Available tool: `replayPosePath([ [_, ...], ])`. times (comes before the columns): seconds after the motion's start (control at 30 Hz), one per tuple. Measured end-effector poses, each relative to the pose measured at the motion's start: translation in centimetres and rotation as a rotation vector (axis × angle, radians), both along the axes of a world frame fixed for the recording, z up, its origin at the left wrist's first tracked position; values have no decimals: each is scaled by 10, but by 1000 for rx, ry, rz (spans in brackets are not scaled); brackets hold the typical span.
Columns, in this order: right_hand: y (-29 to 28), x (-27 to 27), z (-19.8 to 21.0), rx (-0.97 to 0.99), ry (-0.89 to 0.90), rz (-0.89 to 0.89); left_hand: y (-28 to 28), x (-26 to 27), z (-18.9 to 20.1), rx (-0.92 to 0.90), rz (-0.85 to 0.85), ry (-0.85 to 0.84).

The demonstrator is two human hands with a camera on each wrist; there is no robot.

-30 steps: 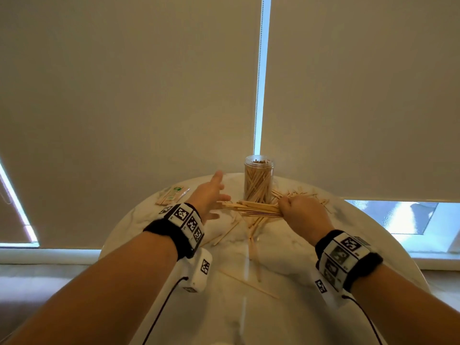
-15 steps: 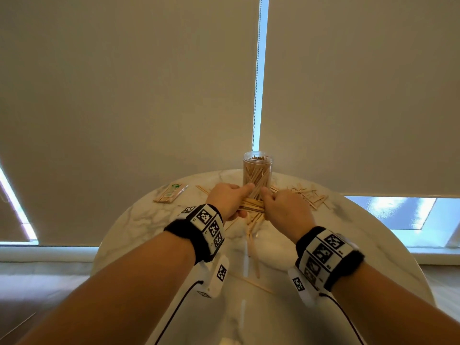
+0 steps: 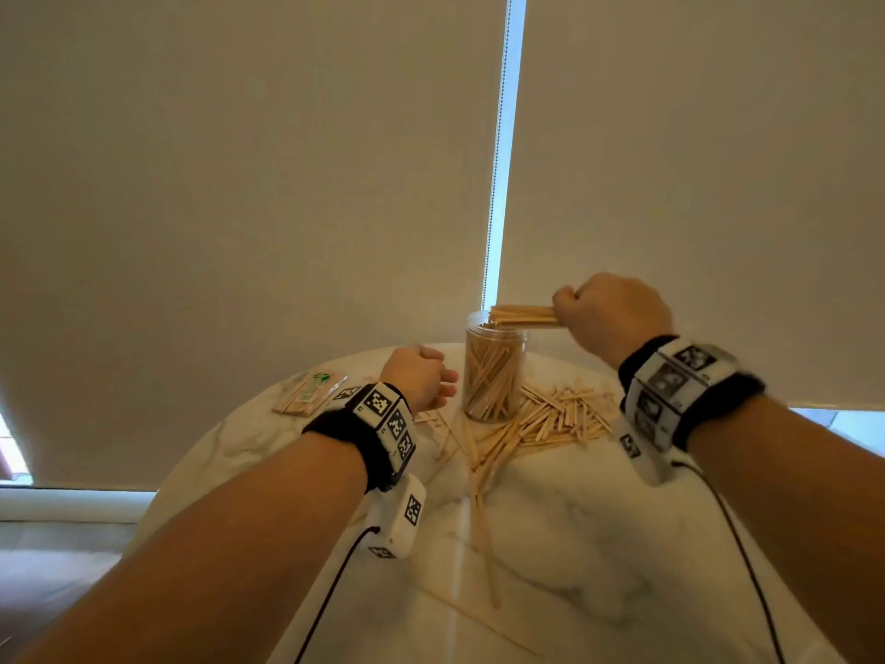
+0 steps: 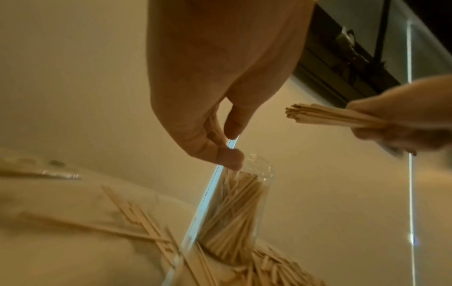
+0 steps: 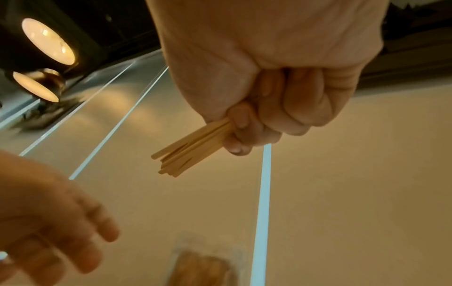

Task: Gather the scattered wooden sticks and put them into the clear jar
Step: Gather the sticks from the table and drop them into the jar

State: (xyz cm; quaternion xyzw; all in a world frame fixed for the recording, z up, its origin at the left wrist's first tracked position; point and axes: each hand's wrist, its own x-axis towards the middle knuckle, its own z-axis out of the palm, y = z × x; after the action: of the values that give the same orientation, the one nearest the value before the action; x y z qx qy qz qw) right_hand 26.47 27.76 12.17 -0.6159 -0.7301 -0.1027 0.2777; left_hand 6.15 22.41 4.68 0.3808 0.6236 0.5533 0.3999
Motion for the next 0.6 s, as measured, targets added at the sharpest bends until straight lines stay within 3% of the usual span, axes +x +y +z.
replayPosePath([
  [0.13, 51, -14, 40, 117, -202, -51, 52, -10, 1, -60, -135, 228],
  [0.27, 92, -39, 45, 106, -479, 31, 94, -5, -3, -56, -244, 473],
  [0.47, 120, -68, 31, 45, -714, 184, 127, 3, -16, 31, -299, 319],
  [0.6, 123, -82, 18, 14, -829, 269, 131, 0, -27, 81, -334, 342],
])
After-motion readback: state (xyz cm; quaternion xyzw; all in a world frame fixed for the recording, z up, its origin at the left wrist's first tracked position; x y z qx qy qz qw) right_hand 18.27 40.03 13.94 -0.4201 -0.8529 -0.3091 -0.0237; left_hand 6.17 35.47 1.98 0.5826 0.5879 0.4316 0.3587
